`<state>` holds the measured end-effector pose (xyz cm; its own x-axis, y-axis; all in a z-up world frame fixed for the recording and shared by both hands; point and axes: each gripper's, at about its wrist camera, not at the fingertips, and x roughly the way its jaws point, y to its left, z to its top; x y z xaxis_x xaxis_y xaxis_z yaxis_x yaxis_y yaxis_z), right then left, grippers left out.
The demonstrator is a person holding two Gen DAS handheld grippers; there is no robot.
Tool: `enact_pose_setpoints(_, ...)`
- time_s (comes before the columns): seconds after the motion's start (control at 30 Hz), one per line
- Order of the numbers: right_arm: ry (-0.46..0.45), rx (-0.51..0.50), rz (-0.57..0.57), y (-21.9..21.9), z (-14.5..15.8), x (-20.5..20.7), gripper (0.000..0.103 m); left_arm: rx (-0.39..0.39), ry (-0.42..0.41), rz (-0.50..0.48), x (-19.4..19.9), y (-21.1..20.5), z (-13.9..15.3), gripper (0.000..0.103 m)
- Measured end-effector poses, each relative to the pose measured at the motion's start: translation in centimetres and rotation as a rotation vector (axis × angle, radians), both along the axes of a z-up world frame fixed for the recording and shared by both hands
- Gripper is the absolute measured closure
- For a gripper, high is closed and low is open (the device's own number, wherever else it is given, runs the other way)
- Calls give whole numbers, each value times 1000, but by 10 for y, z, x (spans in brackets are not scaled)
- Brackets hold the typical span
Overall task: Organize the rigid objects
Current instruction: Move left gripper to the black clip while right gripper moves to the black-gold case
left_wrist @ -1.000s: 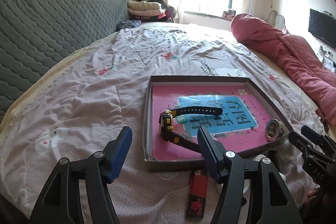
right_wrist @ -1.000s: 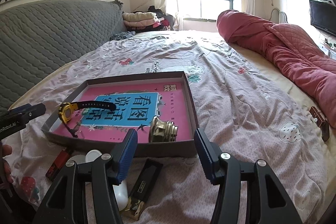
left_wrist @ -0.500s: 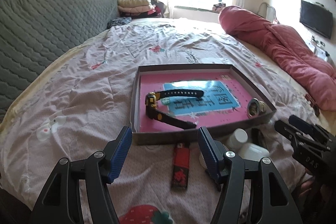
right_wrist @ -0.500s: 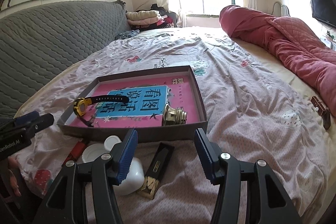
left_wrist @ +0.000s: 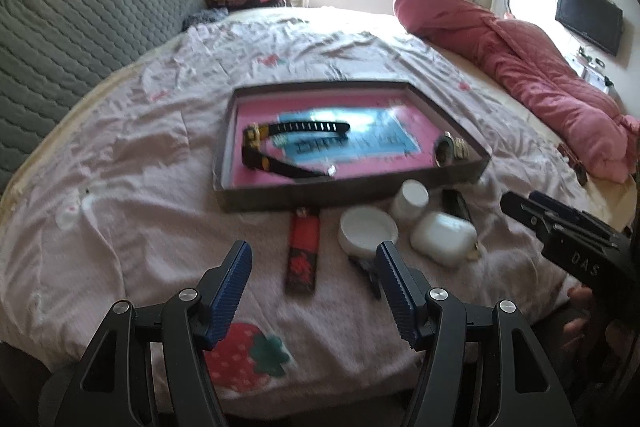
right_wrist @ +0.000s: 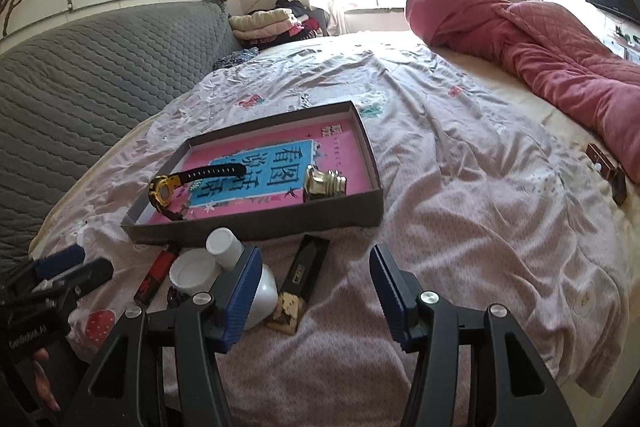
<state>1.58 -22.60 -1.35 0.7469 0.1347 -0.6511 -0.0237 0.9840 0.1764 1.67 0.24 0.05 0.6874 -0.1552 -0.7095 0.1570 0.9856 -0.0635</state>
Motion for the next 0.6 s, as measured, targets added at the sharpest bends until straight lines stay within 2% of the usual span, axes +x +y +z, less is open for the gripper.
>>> enact_pose_setpoints(0.27,42,-22,13,2,-6,-5,47,-6,56,-7,-7,-2,-8,37)
enact_pose_setpoints(0.6,108,-62,52,13,-18,-4,47,9,88,-27,-9,-10,-15,37)
